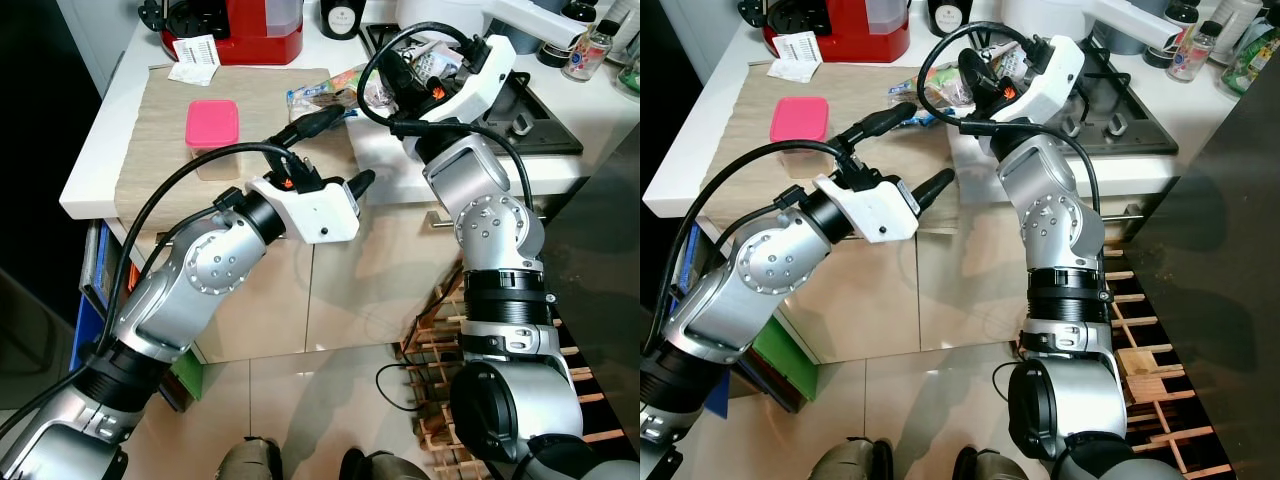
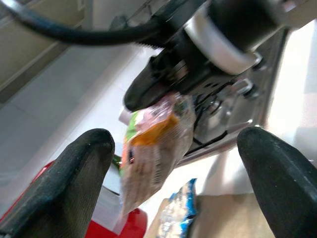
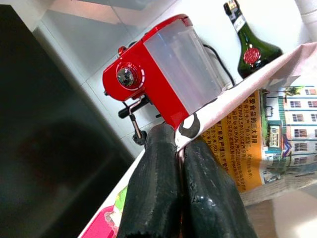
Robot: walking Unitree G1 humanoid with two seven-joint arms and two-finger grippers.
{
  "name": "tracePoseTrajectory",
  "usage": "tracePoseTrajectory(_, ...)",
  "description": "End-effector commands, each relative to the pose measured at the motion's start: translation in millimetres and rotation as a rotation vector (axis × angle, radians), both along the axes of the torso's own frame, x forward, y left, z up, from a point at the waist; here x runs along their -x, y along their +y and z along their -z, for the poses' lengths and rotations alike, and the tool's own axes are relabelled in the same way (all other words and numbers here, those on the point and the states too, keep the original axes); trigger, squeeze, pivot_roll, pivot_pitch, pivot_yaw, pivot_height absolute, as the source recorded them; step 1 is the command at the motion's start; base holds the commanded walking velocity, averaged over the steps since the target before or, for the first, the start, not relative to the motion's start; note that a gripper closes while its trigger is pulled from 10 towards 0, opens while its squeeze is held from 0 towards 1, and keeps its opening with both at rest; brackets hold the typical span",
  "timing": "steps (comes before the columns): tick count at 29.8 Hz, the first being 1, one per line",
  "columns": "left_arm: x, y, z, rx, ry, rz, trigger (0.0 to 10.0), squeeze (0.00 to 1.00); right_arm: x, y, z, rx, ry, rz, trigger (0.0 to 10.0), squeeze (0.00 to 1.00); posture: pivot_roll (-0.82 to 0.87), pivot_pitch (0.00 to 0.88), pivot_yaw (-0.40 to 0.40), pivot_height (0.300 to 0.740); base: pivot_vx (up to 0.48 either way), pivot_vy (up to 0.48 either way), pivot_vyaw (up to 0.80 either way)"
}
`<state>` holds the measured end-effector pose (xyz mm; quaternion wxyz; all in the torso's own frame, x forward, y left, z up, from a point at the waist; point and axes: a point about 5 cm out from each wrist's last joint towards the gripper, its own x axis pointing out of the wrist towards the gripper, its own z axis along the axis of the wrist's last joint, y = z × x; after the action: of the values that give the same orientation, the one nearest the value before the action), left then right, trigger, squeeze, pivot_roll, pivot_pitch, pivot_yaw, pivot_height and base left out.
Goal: Restocking fridge
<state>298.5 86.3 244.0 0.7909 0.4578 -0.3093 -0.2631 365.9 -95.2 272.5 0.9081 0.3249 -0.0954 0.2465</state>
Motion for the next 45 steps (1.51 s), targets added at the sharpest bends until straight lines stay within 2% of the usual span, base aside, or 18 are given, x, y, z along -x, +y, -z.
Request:
tracePoseTrajectory(1,-3.1,3.0,0,-0.02,-0.004,-0.015,10.0,0.0,4.5,0.0,-8,0.006,-0.033,-0.006,0.0,0.0,0.03,0.069,-0.041,0.74,0.0,0.0,0.0)
tracePoseTrajectory(10,-12.9,8.6,4,-0.034,0.019,-0.072,10.0,0.0,10.9,-0.9,-8,0.012,-0.029,-0.019,0.0,0.0,0.03,0.068,-0.042,0.74,0.0,0.0,0.0)
tracePoseTrajectory(23,-18.0,8.8,-8,-0.01,-0.024,-0.094,10.0,0.0,20.8,7.0,0,0.027,-0.004,-0.054,0.0,0.0,0.01,0.068,-0.037,0.74,0.0,0.0,0.0)
tracePoseTrajectory(35,-23.8,7.0,0,-0.026,0.001,-0.095,10.0,0.0,32.1,15.8,0,0.034,-0.007,-0.1,0.0,0.0,0.01,0.067,-0.035,0.74,0.0,0.0,0.0)
tracePoseTrajectory(45,-31.7,8.6,-4,-0.033,-0.008,-0.101,10.0,0.0,41.1,22.4,7,0.046,0.017,-0.132,0.0,0.0,0.0,0.067,-0.033,0.74,0.0,0.0,0.0)
